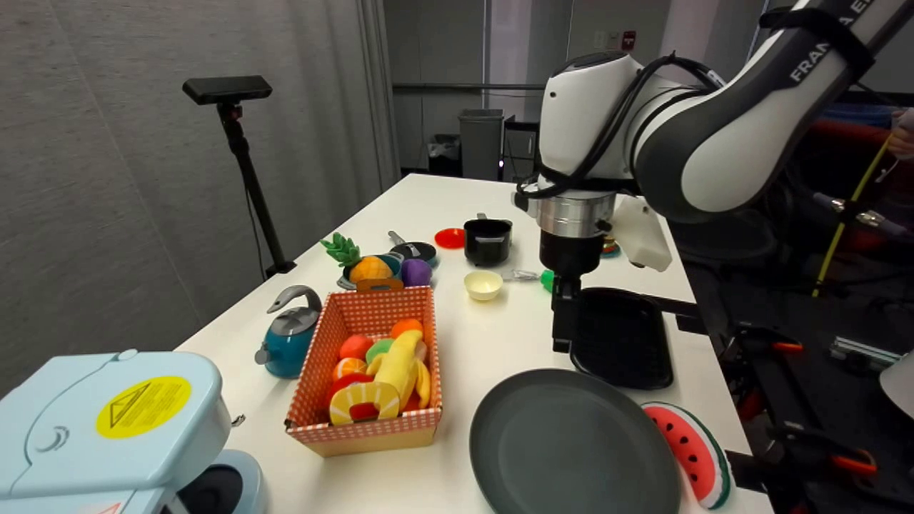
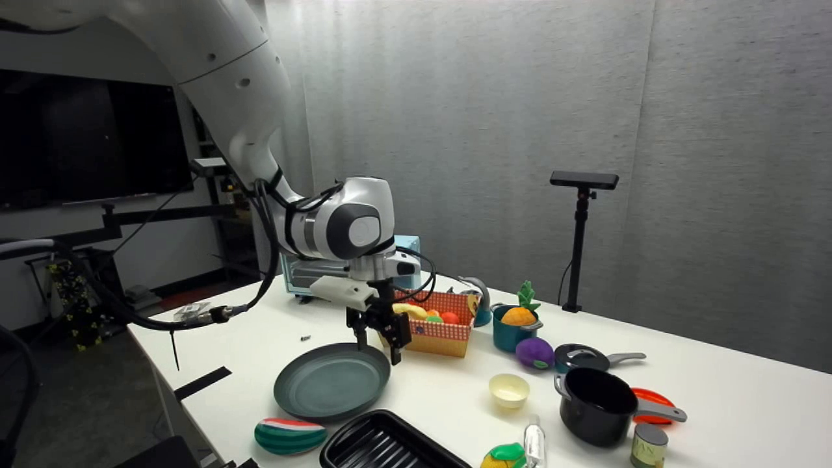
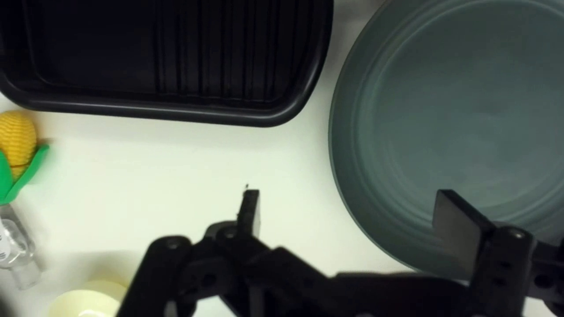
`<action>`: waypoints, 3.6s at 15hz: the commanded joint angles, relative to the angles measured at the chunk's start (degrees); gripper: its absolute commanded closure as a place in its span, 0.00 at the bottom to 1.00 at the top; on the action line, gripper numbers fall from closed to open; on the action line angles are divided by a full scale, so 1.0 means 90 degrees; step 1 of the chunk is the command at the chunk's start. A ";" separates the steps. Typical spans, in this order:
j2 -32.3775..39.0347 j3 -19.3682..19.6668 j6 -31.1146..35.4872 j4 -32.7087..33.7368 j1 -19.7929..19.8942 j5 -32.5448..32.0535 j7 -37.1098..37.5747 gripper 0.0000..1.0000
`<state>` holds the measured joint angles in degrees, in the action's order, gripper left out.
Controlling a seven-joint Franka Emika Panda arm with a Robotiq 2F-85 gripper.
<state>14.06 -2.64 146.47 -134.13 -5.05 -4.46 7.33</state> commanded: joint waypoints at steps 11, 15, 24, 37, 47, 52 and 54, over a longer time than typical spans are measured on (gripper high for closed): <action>0.1106 0.0535 -0.0231 0.1277 0.0016 -0.0128 0.0186 0.00; 0.1365 0.0801 -0.0235 0.1539 0.0042 -0.0190 0.0216 0.00; 0.1689 0.1031 -0.0495 0.2028 0.0069 -0.0196 0.0208 0.00; 0.2479 0.1242 -0.1097 0.3245 0.0224 -0.0200 0.0420 0.00; 0.2987 0.1298 -0.1305 0.3924 0.0244 -0.0169 0.0550 0.00; 0.3249 0.1381 -0.1351 0.4229 0.0273 -0.0159 0.0612 0.00; 0.3338 0.1407 -0.1384 0.4318 0.0282 -0.0158 0.0632 0.00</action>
<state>41.86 10.03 136.76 -98.98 -3.23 -5.15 11.46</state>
